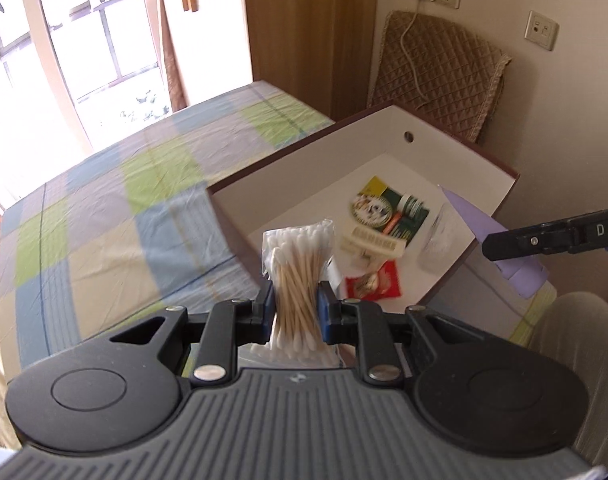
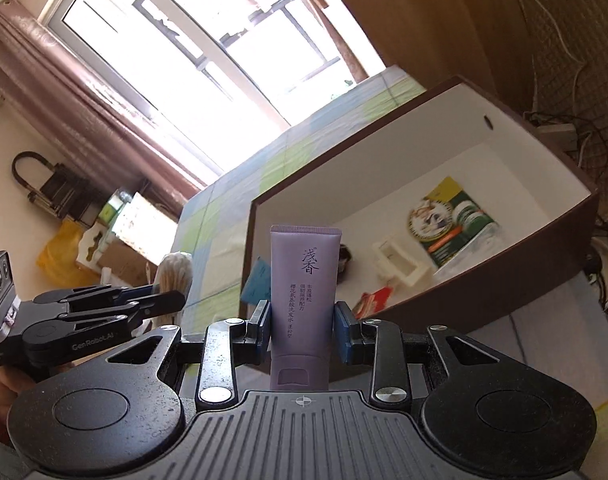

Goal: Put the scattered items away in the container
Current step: 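Carry the swab bag and purple tube over the brown box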

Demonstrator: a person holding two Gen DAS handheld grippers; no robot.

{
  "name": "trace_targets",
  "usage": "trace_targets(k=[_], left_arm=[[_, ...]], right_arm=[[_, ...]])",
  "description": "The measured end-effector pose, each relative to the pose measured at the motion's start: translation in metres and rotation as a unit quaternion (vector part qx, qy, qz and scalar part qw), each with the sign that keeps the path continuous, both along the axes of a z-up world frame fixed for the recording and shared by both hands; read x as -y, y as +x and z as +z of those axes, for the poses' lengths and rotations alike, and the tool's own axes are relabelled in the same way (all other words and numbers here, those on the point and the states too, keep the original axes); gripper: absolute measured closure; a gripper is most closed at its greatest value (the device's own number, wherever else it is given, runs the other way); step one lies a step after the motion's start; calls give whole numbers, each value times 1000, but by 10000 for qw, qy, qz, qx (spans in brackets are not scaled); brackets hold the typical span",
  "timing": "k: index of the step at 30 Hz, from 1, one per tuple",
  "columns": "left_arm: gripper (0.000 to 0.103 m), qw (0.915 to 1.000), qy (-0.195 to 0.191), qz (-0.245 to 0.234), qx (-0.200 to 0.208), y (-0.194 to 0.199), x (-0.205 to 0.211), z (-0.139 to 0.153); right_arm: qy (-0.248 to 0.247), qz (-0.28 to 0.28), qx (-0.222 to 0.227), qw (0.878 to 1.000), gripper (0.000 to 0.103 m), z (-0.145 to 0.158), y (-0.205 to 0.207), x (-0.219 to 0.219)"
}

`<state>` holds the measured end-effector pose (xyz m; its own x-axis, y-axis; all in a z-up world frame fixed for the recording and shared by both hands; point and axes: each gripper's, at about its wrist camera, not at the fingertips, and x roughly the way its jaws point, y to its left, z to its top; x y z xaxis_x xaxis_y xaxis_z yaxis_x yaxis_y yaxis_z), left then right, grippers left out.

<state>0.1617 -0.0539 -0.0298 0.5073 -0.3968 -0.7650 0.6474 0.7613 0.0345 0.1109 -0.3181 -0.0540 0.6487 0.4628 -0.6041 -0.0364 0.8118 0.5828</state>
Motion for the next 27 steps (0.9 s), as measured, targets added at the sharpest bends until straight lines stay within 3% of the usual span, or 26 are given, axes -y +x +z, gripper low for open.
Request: trace_targets(k=[11,19,27], left_arm=[[85,9995,32,-313,-84,28,73,-8],[85,9983,359,-312,-325,56,103,-33],[85,9958,845,-324,-159,77,132,-53]], right_arm=[[-1089,-87,179,9939,68,8,36,48],[-1868,50,54,9824,68,-15,74,56],[-2549,401,-122,9661,68,-44,110,48]])
